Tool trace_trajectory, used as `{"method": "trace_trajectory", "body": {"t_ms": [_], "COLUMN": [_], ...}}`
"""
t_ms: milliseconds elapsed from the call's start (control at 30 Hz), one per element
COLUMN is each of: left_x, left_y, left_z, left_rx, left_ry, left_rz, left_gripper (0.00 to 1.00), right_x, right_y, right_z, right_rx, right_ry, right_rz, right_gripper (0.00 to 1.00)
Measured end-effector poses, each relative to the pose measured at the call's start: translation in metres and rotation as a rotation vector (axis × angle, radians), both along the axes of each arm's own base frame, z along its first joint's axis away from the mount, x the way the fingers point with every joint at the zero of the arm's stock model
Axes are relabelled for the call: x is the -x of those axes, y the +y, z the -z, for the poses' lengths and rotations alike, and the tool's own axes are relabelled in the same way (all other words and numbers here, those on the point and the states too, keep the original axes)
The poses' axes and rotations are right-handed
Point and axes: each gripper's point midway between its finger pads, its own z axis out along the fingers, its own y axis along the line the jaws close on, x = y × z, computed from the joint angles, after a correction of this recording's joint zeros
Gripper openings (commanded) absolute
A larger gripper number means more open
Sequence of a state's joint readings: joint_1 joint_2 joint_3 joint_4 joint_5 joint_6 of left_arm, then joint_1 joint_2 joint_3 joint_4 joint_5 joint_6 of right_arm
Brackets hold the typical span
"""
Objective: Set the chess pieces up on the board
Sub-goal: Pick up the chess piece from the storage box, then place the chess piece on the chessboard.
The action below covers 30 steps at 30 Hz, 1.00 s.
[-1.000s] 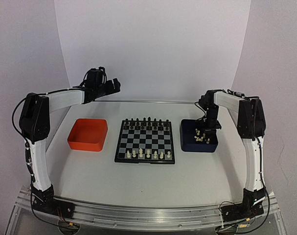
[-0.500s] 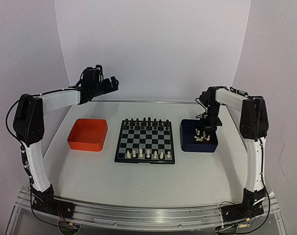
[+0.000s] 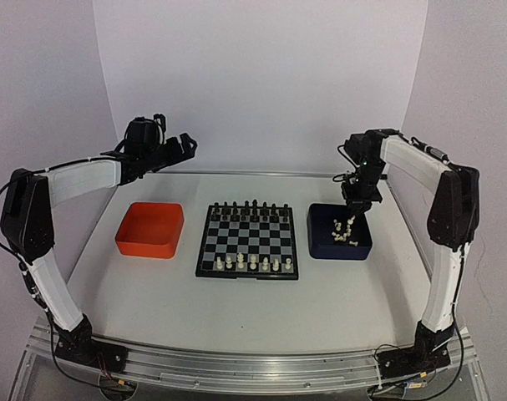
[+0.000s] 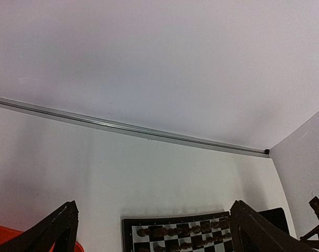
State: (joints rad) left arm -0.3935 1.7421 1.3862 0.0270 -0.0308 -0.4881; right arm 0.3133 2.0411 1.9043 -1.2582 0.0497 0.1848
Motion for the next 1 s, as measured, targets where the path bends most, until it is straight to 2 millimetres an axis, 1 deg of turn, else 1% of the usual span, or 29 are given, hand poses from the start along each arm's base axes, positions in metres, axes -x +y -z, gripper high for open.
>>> {"method": "trace_trajectory", "body": {"t_ms": [100, 200, 233, 333, 433, 533, 567, 767, 900, 1000], "left_x": [0.015, 0.029, 0.033, 0.047, 0.057, 0.063, 0.065, 0.078, 0.085, 0.089], "left_y": [0.006, 0.013, 0.016, 0.024, 0.028, 0.029, 0.029, 0.032, 0.035, 0.038], "left_z": [-0.002, 0.001, 0.005, 0.025, 0.044, 0.054, 0.055, 0.046, 0.039, 0.038], "left_rx": [0.011, 0.021, 0.021, 0.018, 0.013, 0.013, 0.012, 0.023, 0.028, 0.022], "left_ry": [0.011, 0.029, 0.039, 0.086, 0.136, 0.171, 0.180, 0.179, 0.164, 0.163], "left_rz": [-0.003, -0.018, -0.025, -0.042, -0.050, -0.048, -0.046, -0.036, -0.036, -0.040], "left_gripper": [1.00, 1.00, 1.00, 1.00, 1.00, 1.00, 1.00, 1.00, 1.00, 1.00], "right_x": [0.004, 0.010, 0.012, 0.020, 0.033, 0.044, 0.047, 0.055, 0.064, 0.072], "right_y": [0.020, 0.049, 0.062, 0.109, 0.156, 0.201, 0.214, 0.279, 0.306, 0.322], "right_z": [-0.008, -0.017, -0.021, -0.034, -0.038, -0.038, -0.037, -0.027, -0.016, -0.008], "right_rx": [-0.016, -0.041, -0.053, -0.096, -0.133, -0.172, -0.186, -0.250, -0.263, -0.267], "right_ry": [-0.018, -0.040, -0.051, -0.089, -0.107, -0.119, -0.120, -0.138, -0.147, -0.149], "right_rz": [-0.036, -0.075, -0.090, -0.157, -0.229, -0.287, -0.299, -0.349, -0.374, -0.393], "right_gripper": [0.00, 0.00, 0.00, 0.00, 0.00, 0.00, 0.00, 0.00, 0.00, 0.00]}}
